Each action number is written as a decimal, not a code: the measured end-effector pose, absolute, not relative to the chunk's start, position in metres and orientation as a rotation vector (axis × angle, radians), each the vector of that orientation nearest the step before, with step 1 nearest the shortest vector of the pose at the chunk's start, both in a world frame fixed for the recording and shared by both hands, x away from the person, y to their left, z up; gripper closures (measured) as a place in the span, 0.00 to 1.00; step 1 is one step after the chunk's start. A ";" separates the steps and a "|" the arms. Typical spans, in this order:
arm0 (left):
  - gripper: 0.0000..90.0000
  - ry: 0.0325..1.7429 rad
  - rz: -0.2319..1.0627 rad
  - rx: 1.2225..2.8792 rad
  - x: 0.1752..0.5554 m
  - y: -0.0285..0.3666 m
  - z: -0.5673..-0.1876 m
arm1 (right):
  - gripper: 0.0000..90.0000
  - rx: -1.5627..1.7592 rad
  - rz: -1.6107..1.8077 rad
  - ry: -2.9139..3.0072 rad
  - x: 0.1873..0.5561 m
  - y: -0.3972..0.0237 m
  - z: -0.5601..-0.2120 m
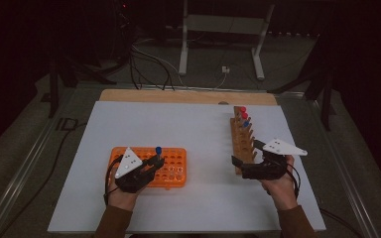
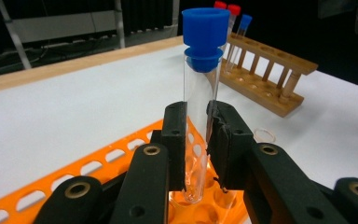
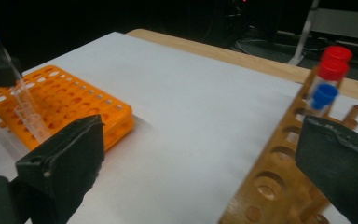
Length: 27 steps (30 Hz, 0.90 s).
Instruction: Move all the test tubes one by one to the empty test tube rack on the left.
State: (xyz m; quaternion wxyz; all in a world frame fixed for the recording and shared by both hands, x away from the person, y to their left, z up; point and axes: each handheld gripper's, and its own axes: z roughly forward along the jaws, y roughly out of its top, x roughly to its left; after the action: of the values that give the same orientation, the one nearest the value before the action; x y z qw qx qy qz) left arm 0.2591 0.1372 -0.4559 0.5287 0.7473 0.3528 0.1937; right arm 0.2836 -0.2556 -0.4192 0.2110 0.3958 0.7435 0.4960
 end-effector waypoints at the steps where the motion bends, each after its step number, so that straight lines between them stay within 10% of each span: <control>1: 0.85 0.842 0.460 1.789 0.259 0.136 -0.457 | 0.02 1.107 1.375 2.064 0.284 -0.257 -0.420; 27: 0.85 0.884 0.417 1.954 0.253 0.126 -0.485 | 0.02 1.138 1.379 2.053 0.283 -0.269 -0.425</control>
State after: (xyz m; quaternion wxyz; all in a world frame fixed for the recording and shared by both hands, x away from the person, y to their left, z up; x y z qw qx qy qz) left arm 0.2533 0.1260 -0.4846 0.4605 0.7938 0.3591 0.1696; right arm 0.2831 -0.2689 -0.4248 0.2081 0.4089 0.7377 0.4953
